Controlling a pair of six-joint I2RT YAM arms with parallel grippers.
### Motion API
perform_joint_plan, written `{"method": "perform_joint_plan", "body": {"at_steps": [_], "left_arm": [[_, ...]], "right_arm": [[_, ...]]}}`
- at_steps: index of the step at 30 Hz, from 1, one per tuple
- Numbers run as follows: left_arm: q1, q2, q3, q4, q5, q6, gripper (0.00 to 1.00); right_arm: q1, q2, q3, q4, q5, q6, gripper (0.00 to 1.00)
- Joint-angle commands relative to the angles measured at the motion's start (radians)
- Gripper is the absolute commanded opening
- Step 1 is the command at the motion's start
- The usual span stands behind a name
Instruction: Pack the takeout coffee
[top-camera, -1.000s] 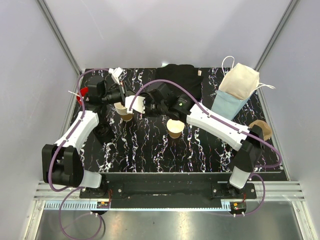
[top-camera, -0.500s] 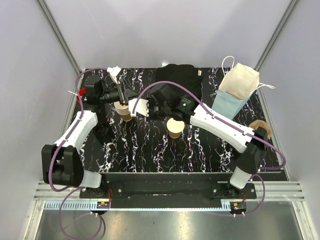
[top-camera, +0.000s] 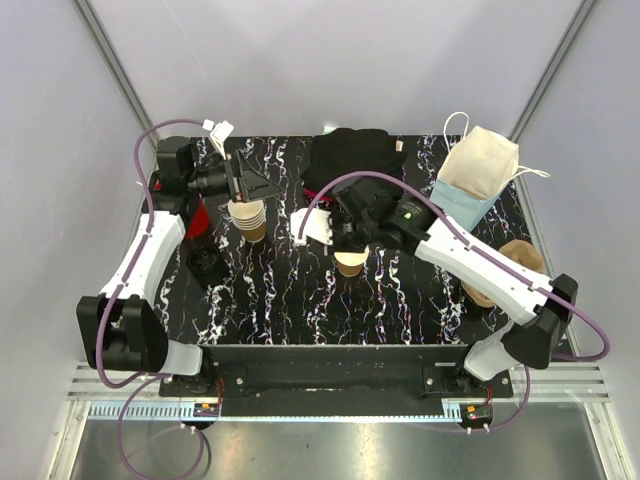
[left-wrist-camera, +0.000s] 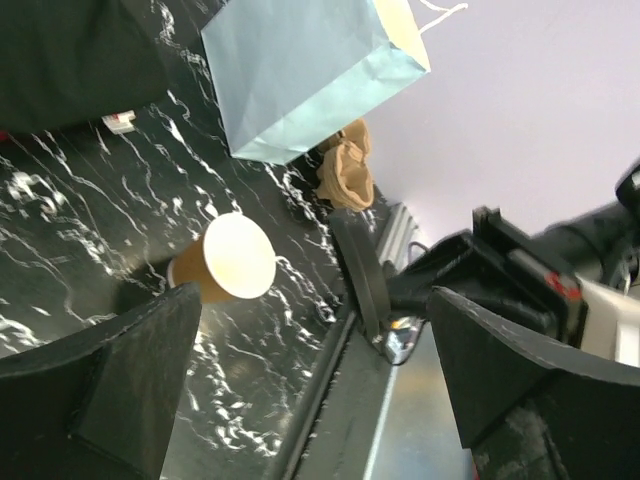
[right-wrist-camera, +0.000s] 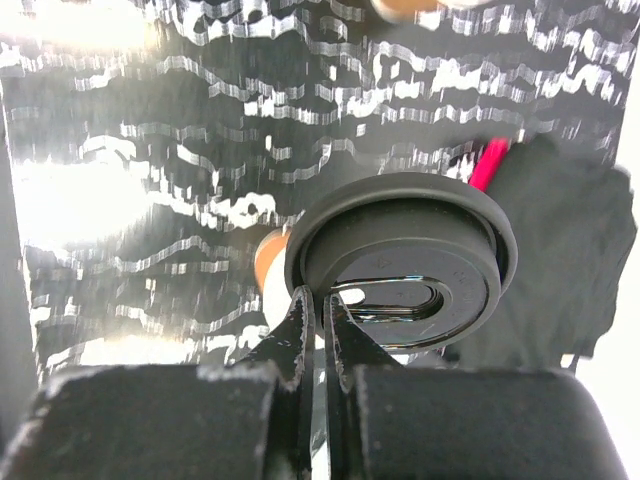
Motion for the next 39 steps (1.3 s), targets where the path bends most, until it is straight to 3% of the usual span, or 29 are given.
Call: {"method": "perform_joint_plan", "body": {"at_steps": [1,5,13,26,39], "left_arm": [[0.002,-0.049,0.105,-0.180,-0.045,0.226,0.99],[0.002,-0.130,0.126,-0.262,-0.157,0.390,0.99],[0.002,-0.351,-0.008,-0.233,-0.469,0.586,0.99],[0.002,-0.503,-0.114,-0.312,-0.587,0.723,0.99],[0.017,-0.506,-0.156,-0.277,-0.587,0.686,0.99]], "right_arm": [[-0.086,-0.032,0.044,-0.136,-0.040,-0.016,0.00],[-0.149,0.023,0.086,-0.226,-0.071,-0.008,0.00],[-0.211,0.146,0.161,-0.361,-0.089,-0.012,0.00],[-0.211,0.438,0.419,-0.544,-0.094,0.057,0.00],[-0.120,0.452,0.335,-0.499,0.026,0.143,0.00]]}}
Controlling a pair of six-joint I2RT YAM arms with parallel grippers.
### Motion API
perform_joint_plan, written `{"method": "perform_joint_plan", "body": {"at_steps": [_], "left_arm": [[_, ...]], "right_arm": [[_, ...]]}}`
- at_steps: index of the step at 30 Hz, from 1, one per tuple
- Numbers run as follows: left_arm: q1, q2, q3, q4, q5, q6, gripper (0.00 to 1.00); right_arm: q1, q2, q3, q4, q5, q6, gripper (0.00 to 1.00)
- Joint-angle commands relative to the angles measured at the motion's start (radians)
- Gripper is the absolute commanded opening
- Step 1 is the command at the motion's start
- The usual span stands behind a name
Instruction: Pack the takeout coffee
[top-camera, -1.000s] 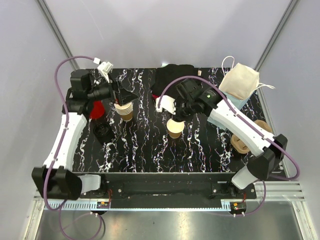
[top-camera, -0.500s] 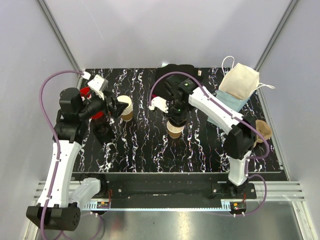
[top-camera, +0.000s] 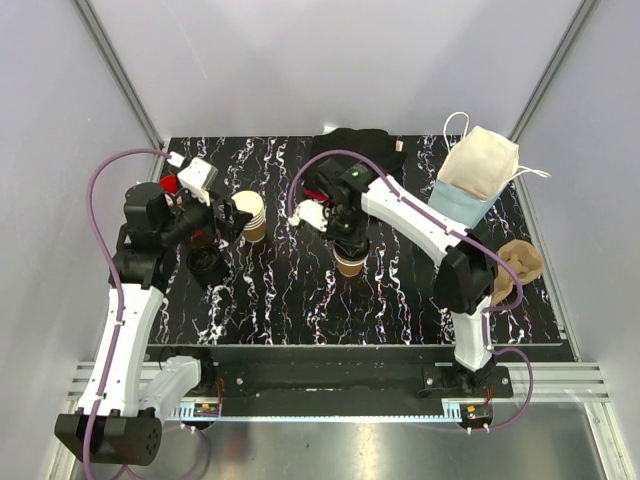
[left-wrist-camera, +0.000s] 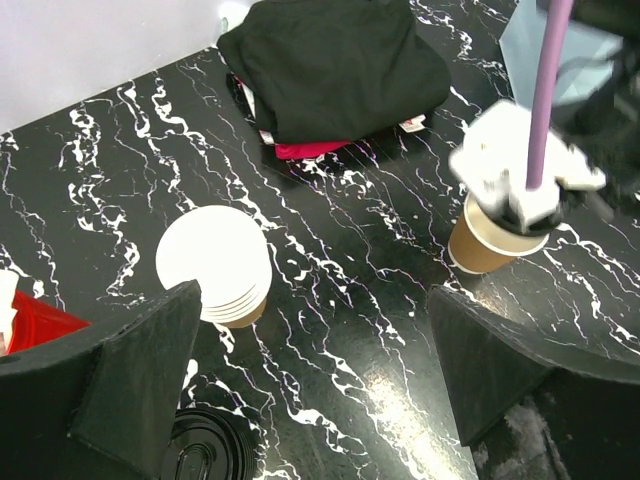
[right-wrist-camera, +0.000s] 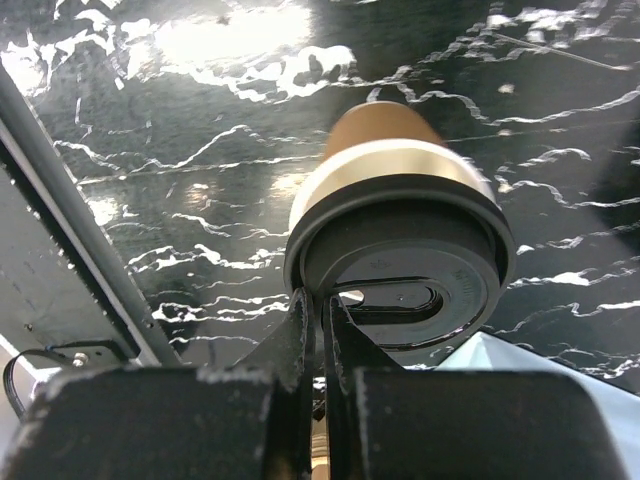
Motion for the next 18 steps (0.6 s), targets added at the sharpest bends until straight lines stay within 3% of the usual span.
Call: {"method": "perform_joint_plan", "body": {"at_steps": [1,18], "left_arm": [[0.012,-0.015,-0.016,0.067,-0.009,-0.009,0.99],[0.038,-0.010,-0.031,0.083,0.034,-0.029,0.99]], "right_arm": [[0.051,-0.017,-0.033,-0.027,0.058,0.024,0.00],[0.051,0.016,-0.036,0.003,0.081,0.003,0.00]]}}
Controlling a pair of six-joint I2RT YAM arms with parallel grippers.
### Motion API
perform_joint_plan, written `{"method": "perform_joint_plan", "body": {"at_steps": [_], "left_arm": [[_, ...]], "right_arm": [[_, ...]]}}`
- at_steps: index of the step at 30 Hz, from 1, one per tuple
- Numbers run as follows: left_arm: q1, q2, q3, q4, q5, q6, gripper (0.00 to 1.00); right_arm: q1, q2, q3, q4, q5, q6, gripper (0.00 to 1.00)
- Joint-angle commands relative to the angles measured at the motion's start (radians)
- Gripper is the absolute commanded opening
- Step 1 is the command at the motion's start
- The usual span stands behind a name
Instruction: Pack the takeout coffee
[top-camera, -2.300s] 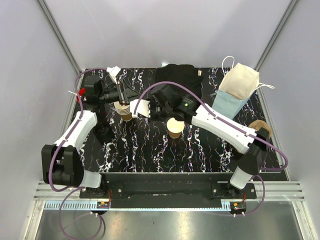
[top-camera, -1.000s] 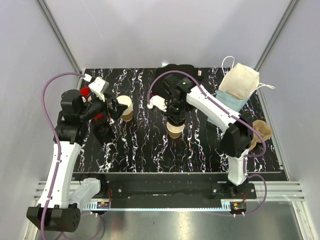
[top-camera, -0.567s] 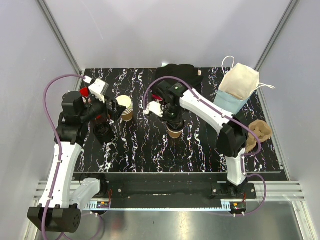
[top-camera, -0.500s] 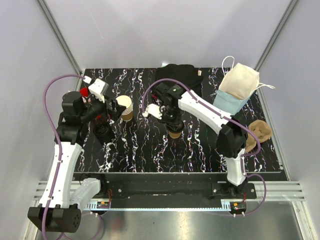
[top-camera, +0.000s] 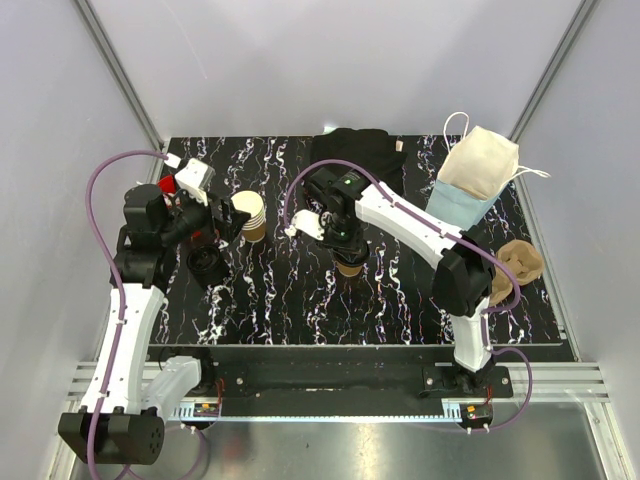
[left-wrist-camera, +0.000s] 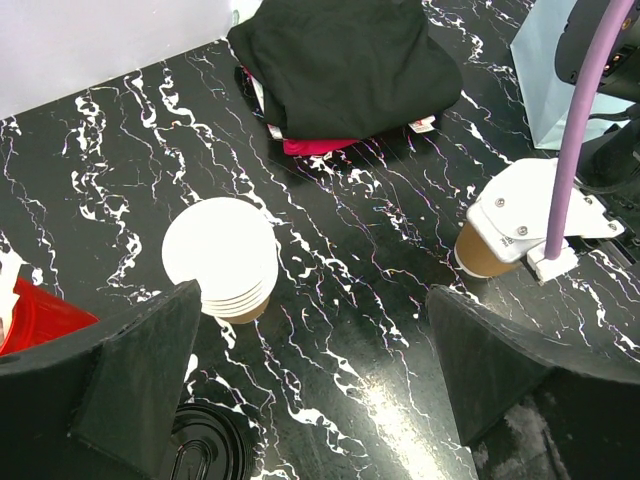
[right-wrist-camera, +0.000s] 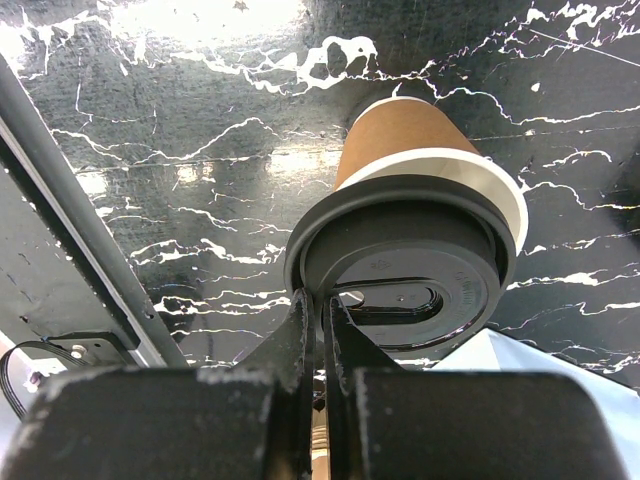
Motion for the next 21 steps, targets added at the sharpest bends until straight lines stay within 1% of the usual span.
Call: {"method": "perform_joint_plan", "body": {"at_steps": [1,11,21], "left_arm": [[0.009,-0.010,-0.002,0.055,0.027,-0.007,0.99],[0.012,-0.010,-0.008,0.061,0.048,-0.013,0.99],[0.012,-0.010,-0.013,0.068,0.059,-0.017,0.99]], "right_arm": [[-0.002,0.019,0.012,0.008,0.035,-0.007,0.00],[-0.002,0.039,0.006,0.022,0.049,-0.007,0.00],[-0.002,0.025,0.024,0.051,0.049,-0.005,0.00]]}}
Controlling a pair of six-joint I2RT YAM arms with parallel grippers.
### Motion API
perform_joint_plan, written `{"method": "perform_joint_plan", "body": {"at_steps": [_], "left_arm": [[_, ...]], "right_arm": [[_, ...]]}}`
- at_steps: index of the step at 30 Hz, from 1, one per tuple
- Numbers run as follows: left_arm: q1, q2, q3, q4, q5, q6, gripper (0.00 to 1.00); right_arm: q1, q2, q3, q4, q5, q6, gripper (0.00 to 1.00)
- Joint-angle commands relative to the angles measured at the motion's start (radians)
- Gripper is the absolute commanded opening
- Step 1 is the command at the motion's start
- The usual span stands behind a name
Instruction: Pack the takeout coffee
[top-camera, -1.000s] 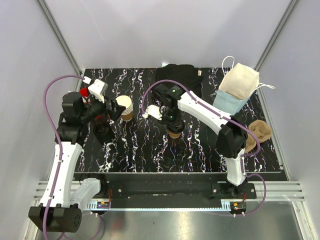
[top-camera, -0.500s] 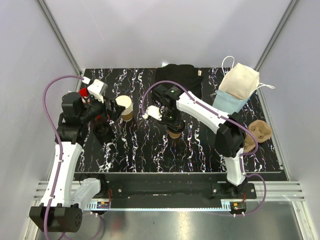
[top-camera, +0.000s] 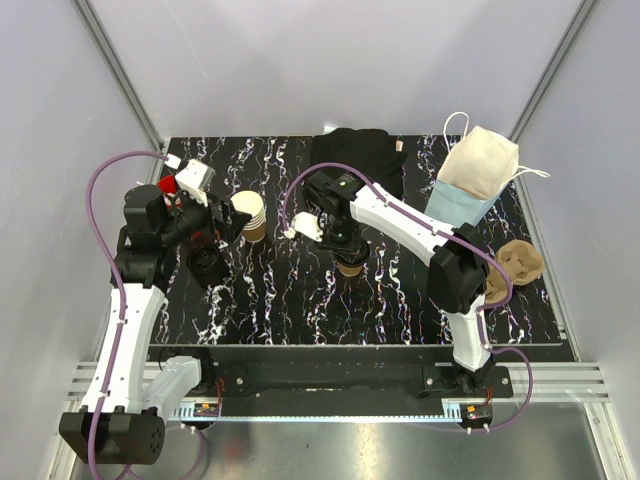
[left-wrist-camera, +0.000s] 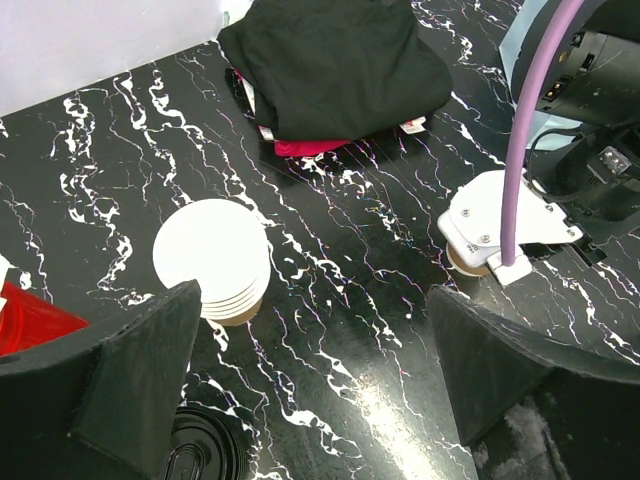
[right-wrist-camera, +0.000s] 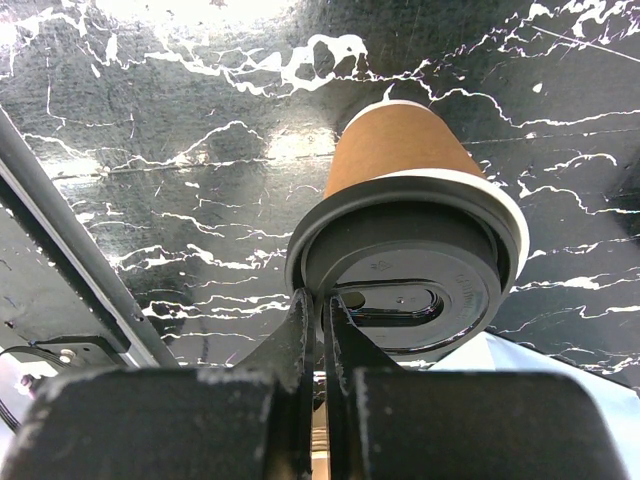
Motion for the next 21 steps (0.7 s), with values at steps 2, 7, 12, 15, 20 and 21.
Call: {"method": "perform_joint_plan", "body": {"at_steps": [2,7,12,15,20,21], "left_arm": [[0.027,-0.010,-0.009,0.062,0.037,-0.010,0.99],[0.032,-0.010,-0.010,0.067,0.044,-0.013,0.99],[0.038,-0.012,-0.013,0.068,0.051,-0.015,0.99],[0.039,-0.012,-0.013,0.070,0.055,-0.018,0.99],[0.042,-0.010,-0.015,0.073,0.060,-0.018,0.99],[0.044,-0.010,-0.015,0.071,0.058,-0.021,0.99]], "right_arm": [[-0.001,-0.024,0.024,0.047,0.029,-0.007,0.00],[-0.001,-0.025,0.023,0.058,0.043,-0.010,0.00],[-0.001,-0.024,0.014,0.055,0.048,-0.011,0.00],[-0.001,-0.022,0.004,0.049,0.034,-0.014,0.00],[-0.001,-0.016,0.003,0.035,0.026,-0.022,0.01],[-0.001,-0.015,0.003,0.035,0.026,-0.022,0.03]]}}
